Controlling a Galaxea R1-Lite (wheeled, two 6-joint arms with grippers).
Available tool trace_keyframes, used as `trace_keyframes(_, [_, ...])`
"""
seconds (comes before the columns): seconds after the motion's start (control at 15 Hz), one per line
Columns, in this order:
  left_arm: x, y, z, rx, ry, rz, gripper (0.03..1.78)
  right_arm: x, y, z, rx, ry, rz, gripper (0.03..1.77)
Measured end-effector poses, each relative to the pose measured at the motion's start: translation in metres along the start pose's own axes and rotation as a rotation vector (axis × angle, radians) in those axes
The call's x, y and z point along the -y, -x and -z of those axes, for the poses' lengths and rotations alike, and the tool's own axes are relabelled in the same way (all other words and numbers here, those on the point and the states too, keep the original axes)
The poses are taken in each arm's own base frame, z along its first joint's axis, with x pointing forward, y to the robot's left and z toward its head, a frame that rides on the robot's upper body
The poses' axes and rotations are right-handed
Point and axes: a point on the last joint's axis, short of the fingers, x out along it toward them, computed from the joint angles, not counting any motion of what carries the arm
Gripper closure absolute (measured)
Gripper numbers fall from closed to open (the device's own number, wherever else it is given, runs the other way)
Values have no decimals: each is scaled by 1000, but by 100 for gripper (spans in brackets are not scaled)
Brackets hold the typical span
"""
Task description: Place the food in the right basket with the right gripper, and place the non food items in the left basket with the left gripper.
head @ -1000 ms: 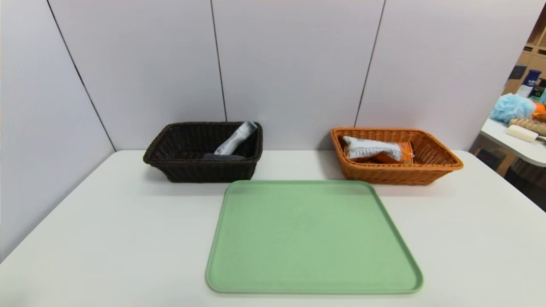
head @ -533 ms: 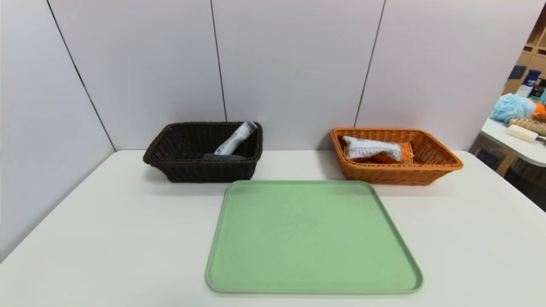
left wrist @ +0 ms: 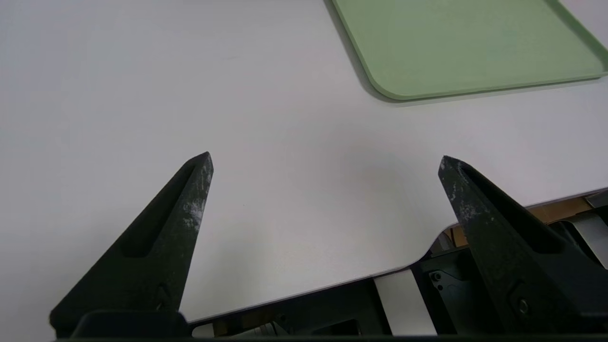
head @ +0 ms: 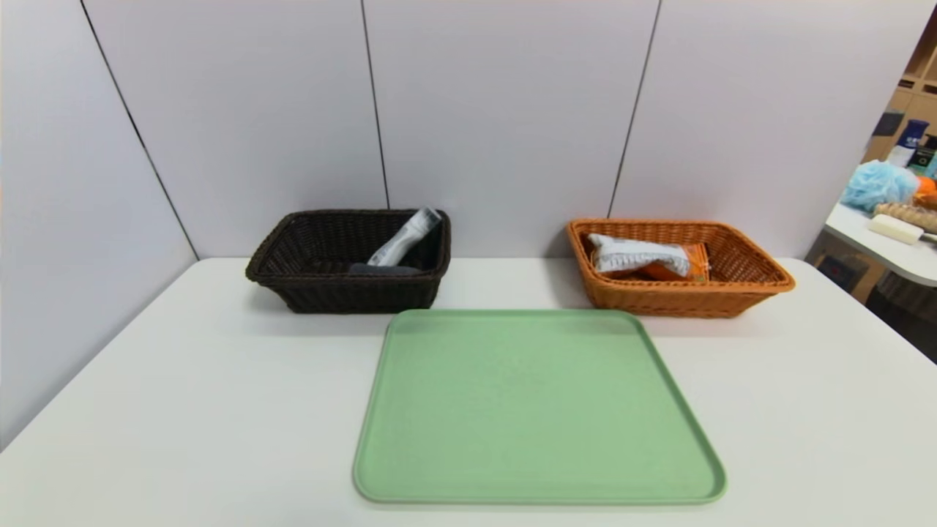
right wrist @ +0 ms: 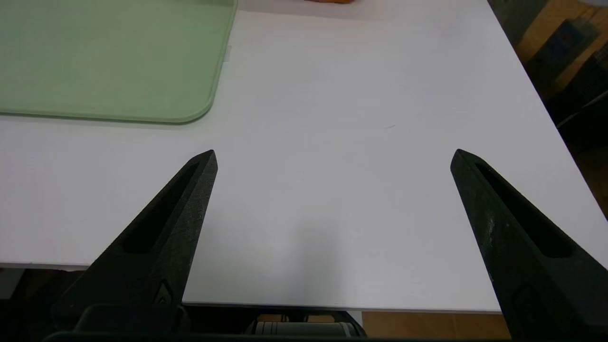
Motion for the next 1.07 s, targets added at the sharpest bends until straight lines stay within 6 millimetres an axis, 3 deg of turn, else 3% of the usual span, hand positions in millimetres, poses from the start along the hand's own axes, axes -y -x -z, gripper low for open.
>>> trace_keyframes(0.47, [-2, -1, 16, 6, -54, -2, 12, -1, 7, 9, 67, -7, -13, 11])
trace_keyframes(1.07, [-17, -35, 34, 242, -116, -107, 12, -3, -24, 30, 322, -13, 61, 11])
